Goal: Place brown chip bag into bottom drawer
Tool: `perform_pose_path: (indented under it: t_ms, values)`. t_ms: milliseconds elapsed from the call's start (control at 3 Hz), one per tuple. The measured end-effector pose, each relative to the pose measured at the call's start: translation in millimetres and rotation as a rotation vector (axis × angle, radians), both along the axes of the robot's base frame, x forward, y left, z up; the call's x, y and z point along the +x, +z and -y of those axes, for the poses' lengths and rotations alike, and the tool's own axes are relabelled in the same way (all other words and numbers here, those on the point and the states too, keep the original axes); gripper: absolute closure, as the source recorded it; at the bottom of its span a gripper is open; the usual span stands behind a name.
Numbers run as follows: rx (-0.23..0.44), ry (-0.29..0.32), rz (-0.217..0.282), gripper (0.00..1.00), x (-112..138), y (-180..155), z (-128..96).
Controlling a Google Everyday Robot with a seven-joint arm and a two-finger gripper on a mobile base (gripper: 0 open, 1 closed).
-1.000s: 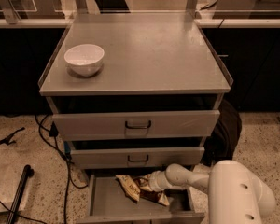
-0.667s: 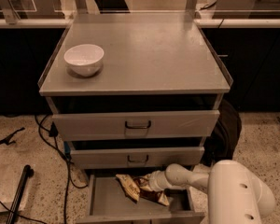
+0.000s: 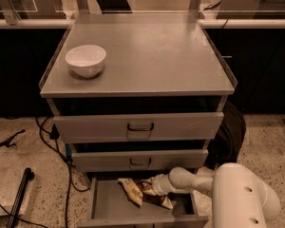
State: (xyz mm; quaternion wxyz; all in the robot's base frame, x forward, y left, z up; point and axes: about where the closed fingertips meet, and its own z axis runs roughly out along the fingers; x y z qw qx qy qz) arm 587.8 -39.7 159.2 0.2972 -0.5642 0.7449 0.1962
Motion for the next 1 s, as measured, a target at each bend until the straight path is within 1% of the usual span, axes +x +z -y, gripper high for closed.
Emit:
perform_pose_path:
  t_ms: [333,667,1000]
  values:
    - [0.000,0.000,0.000,0.12,0.0,0.0,0.0]
    - [0.000,0.000,0.000,0.00,-0.1,-0.1,-0.1]
    - [0.000,0.000,0.000,0.00,-0.1,-0.1,-0.1]
